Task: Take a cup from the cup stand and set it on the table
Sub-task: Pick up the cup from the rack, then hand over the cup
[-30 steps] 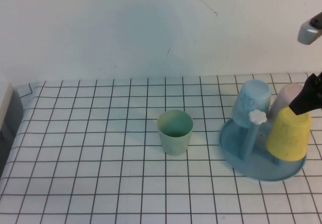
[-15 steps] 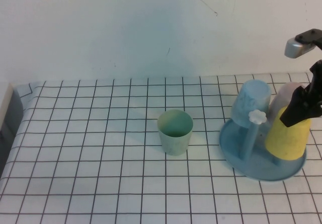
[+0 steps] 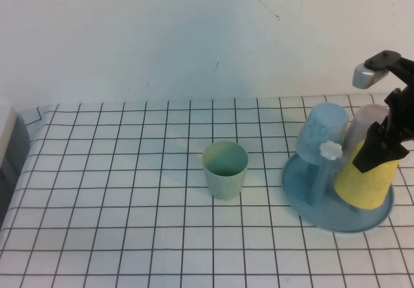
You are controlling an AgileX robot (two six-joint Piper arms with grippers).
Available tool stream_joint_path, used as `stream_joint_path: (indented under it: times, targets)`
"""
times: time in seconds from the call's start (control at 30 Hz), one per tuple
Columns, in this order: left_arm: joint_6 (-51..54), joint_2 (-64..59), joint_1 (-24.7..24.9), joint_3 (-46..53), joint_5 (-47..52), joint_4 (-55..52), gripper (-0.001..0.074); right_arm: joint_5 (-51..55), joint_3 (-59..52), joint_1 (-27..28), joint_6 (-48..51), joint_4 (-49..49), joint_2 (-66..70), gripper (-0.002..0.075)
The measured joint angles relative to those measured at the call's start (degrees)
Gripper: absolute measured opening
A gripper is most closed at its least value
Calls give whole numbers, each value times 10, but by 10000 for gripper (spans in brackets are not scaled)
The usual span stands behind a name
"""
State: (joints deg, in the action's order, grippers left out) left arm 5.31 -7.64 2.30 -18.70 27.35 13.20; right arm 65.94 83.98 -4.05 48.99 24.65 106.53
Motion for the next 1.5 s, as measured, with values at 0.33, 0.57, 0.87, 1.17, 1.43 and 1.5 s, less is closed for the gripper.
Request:
stream_joint_path:
  times: [0.33,0.57,0.87,1.17,1.43,1.5]
  targets:
    - [0,0,0,0,0,0,-4,24,27,-1,10,-11,1,561]
    - [0,0,0,0,-1,1,-4,44,114,-1,-21,-36,1,561]
    - [0,0,0,0,-5,6,-4,46,174,-1,-73,-55,-22,561]
    - [-35,0,0,0,11,323,-4,47,174,-1,-112,7,-88,561]
    - [118,0,0,0,55,685,-3,47,158,-55,-67,201,-114,561]
    - [143,0,0,0,61,717,6,47,132,-89,-43,240,-114,561]
